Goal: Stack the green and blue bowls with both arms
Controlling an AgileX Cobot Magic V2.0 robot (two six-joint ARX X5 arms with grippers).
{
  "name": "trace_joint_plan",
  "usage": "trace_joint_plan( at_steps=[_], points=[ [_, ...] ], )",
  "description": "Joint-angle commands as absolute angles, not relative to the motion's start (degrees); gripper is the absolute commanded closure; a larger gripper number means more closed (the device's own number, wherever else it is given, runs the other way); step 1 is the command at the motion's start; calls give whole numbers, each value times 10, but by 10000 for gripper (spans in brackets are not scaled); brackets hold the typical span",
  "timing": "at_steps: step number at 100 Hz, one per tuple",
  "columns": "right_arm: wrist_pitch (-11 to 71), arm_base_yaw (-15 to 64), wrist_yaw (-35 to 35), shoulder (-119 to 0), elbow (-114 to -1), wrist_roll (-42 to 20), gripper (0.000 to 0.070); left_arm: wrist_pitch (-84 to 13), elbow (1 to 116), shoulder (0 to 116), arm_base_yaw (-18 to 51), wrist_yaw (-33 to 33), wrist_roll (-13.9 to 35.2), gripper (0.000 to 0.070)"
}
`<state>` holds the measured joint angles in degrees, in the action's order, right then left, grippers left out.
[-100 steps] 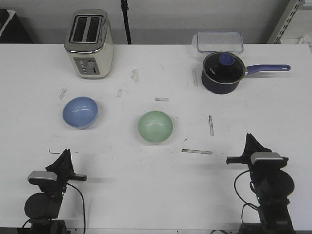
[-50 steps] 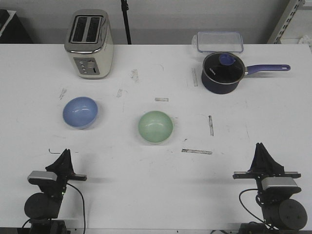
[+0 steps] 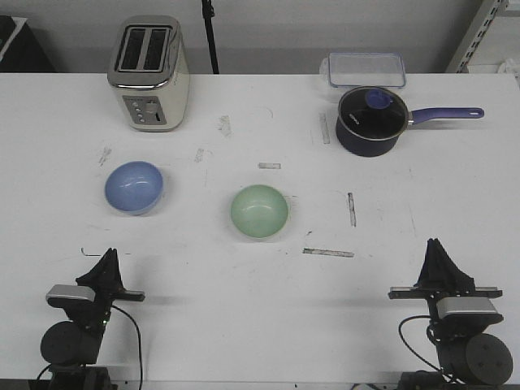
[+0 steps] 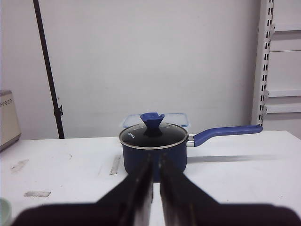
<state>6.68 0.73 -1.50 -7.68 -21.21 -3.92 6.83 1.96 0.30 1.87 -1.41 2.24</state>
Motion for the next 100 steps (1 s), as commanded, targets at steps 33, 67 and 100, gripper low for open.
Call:
trace_joint_plan(
  at_steps=[33, 67, 100],
  points=[
    [61, 8, -15, -75, -213, -47, 685, 87, 8, 3, 17, -10, 25, 698],
    [61, 8, -15, -75, -213, -47, 685, 112, 84, 37, 17, -13, 87, 698],
    [61, 8, -15, -75, -213, -47, 685, 72, 255, 227, 17, -13, 87, 698]
  ],
)
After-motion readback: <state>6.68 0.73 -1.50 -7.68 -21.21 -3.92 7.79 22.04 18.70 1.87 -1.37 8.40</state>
